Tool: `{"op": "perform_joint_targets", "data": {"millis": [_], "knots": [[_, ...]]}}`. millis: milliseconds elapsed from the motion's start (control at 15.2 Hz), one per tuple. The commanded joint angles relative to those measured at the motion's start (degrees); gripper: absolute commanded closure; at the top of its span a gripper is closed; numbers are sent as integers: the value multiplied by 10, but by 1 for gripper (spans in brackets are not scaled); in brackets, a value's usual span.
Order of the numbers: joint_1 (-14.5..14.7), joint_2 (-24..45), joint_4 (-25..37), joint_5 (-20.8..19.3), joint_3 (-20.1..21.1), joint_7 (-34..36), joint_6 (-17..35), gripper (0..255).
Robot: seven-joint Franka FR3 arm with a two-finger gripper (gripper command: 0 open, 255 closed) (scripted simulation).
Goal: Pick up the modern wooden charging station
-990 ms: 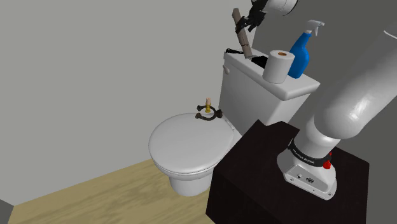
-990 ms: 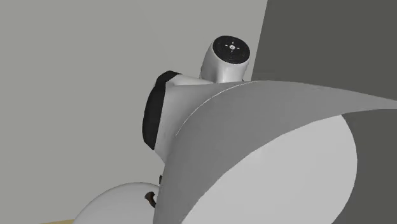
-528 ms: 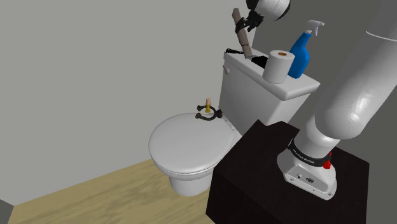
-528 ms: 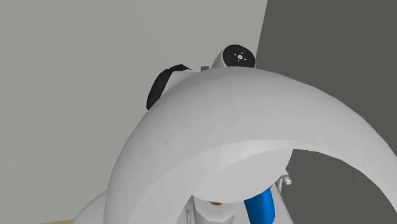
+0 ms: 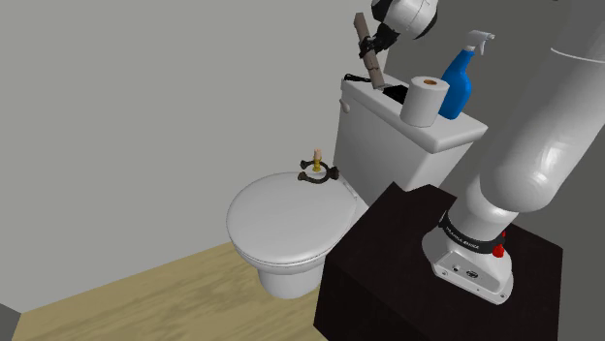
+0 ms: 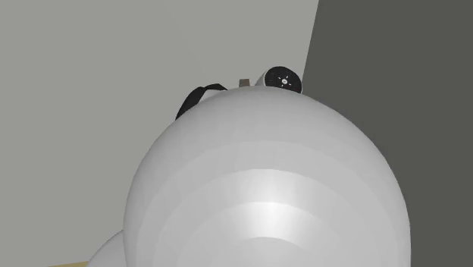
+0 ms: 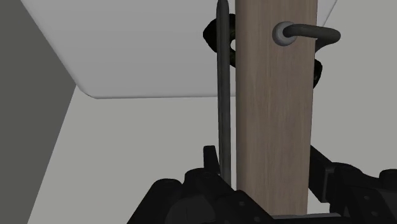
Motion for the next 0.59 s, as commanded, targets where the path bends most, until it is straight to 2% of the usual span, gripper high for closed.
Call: {"op": "perform_joint_targets", "data": {"millis": [0, 330, 528], "knots": [[0, 1, 0, 1, 0, -1, 0, 255], [0, 2, 0, 2, 0, -2, 1, 255], [1, -10, 4, -27, -3, 22, -10, 255]]}}
